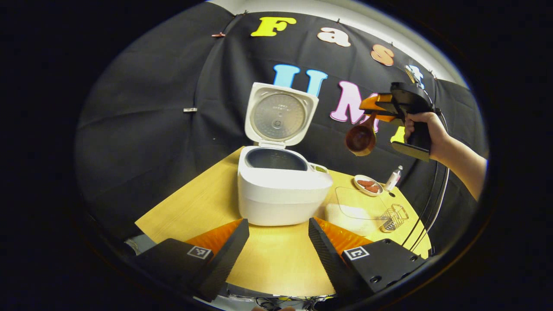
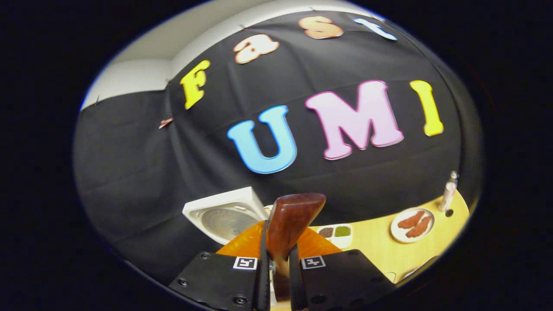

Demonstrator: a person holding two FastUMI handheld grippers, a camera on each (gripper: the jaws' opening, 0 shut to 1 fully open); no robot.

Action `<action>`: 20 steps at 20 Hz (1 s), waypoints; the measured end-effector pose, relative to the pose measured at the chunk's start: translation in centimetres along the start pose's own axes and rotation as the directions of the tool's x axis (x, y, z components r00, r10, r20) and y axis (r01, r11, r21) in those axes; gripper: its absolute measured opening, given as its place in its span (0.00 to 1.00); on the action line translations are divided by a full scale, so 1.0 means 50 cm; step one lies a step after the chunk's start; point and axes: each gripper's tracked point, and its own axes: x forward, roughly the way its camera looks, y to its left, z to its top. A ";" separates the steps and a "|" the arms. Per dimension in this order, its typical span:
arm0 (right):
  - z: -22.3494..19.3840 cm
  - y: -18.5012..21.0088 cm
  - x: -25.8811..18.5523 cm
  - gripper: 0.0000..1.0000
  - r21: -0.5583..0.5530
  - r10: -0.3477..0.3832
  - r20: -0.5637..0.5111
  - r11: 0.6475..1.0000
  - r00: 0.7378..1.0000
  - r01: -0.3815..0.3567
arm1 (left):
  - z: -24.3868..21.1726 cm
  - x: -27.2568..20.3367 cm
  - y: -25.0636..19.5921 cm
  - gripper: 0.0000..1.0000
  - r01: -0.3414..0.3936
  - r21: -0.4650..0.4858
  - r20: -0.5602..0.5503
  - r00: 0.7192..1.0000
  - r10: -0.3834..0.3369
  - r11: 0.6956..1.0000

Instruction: Close the left gripper, press the button to open the rice cooker; take a wooden spoon from the chopstick holder with the right hand, scoop a spoonful of rice and pour it into the rice cooker, then put the wooden spoon back into the chopstick holder.

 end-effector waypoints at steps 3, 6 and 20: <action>0.028 -0.144 -0.056 0.22 0.054 -0.099 0.019 0.994 0.995 0.098 | -0.004 0.015 -0.058 0.96 0.035 0.005 -0.015 0.999 -0.035 0.999; 0.035 -0.278 -0.115 0.22 0.099 -0.179 0.023 0.979 0.984 0.176 | -0.002 0.029 -0.117 0.96 0.048 0.010 -0.023 0.999 -0.048 0.999; -0.143 -0.700 -0.245 0.22 0.226 -0.433 -0.097 0.867 0.896 0.444 | -0.040 0.054 -0.230 0.96 -0.029 0.081 -0.095 0.995 0.036 0.996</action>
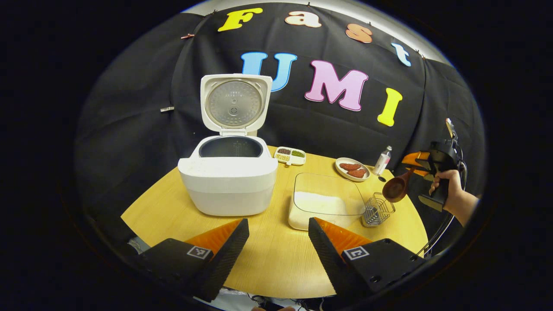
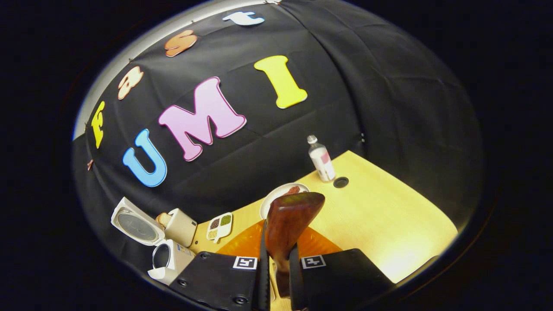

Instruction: Close the left gripper, press the button to open the rice cooker; take a wooden spoon from the chopstick holder with the right hand, scoop a spoonful of rice and pour it into the rice cooker, then put the wooden spoon back into the chopstick holder.

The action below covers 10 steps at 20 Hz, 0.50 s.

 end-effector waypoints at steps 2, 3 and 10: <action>-0.033 -0.027 0.013 0.22 -0.002 -0.015 -0.014 1.000 1.000 0.015 | 0.006 0.000 0.006 0.95 -0.030 -0.004 0.004 1.000 0.030 1.000; -0.046 -0.036 0.019 0.22 -0.005 -0.023 -0.020 1.000 1.000 0.023 | 0.011 0.002 0.010 0.96 -0.045 -0.011 0.005 0.999 0.045 0.999; -0.141 -0.059 0.042 0.23 0.019 -0.059 -0.076 0.998 0.995 0.061 | 0.047 0.006 0.000 0.96 -0.085 -0.027 0.038 0.996 0.086 0.996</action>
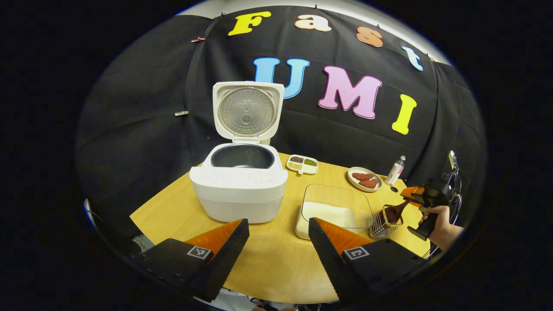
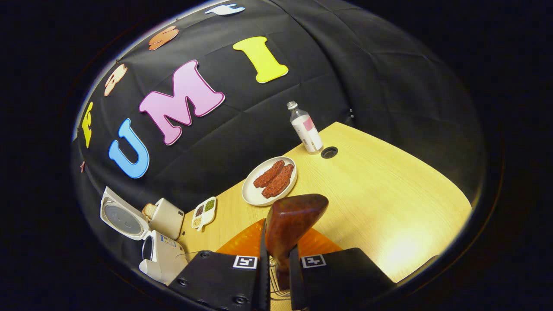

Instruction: Close the left gripper, press the button to open the rice cooker; take a wooden spoon from the chopstick holder with the right hand, scoop a spoonful of rice and pour it into the rice cooker, then put the wooden spoon back into the chopstick holder.

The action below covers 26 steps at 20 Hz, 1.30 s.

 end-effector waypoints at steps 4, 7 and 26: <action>-0.027 0.002 -0.034 0.27 0.011 0.013 -0.023 1.000 1.000 -0.013 | 0.025 -0.003 0.006 0.96 0.006 0.036 0.030 1.000 -0.007 0.999; -0.029 -0.016 -0.068 0.58 -0.012 -0.003 -0.023 1.000 1.000 0.003 | 0.048 -0.004 -0.010 0.95 0.057 0.032 0.055 0.997 -0.059 0.998; 0.094 -0.142 -0.389 0.98 -0.214 -0.201 0.247 0.943 0.948 0.255 | 0.665 0.092 0.107 0.94 0.031 0.134 0.372 0.925 -0.080 0.990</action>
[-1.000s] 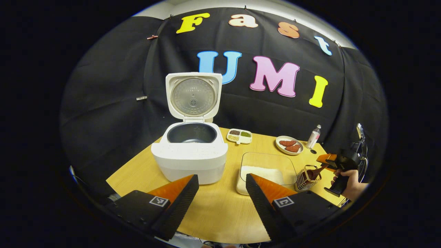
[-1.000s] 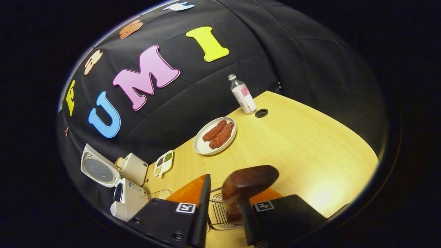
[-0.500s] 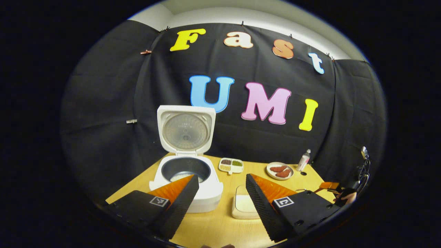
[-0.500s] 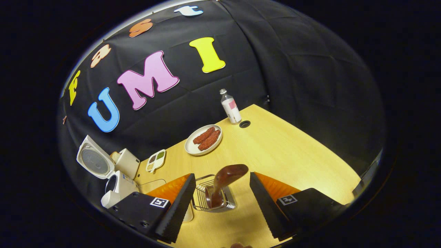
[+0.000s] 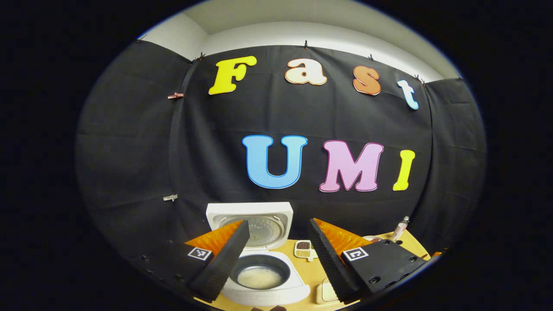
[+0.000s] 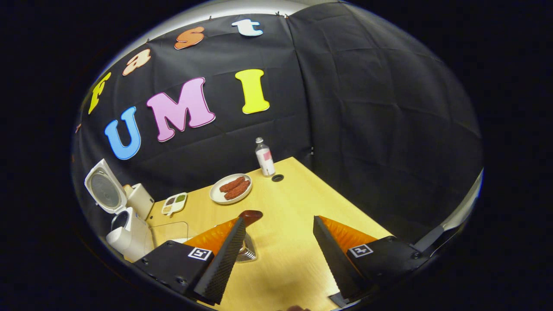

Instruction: Close the left gripper, press the button to open the rice cooker; take a wooden spoon from the chopstick holder with the right hand, scoop a spoonful of rice and pour it into the rice cooker, then put the wooden spoon back into the chopstick holder.

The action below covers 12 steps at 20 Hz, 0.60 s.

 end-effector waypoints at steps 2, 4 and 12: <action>0.001 -0.006 -0.029 0.99 -0.040 -0.011 0.024 0.999 1.000 0.012 | 0.037 0.062 0.037 0.95 -0.016 0.009 0.001 1.000 0.016 1.000; 0.005 -0.010 -0.057 0.98 -0.082 -0.020 0.047 0.996 0.999 0.024 | 0.052 0.118 0.058 0.94 -0.005 0.014 -0.013 1.000 0.005 1.000; 0.010 0.051 -0.137 0.99 -0.129 -0.001 0.063 0.992 0.998 0.010 | 0.044 0.346 0.158 0.95 -0.009 0.008 -0.075 0.997 0.010 1.000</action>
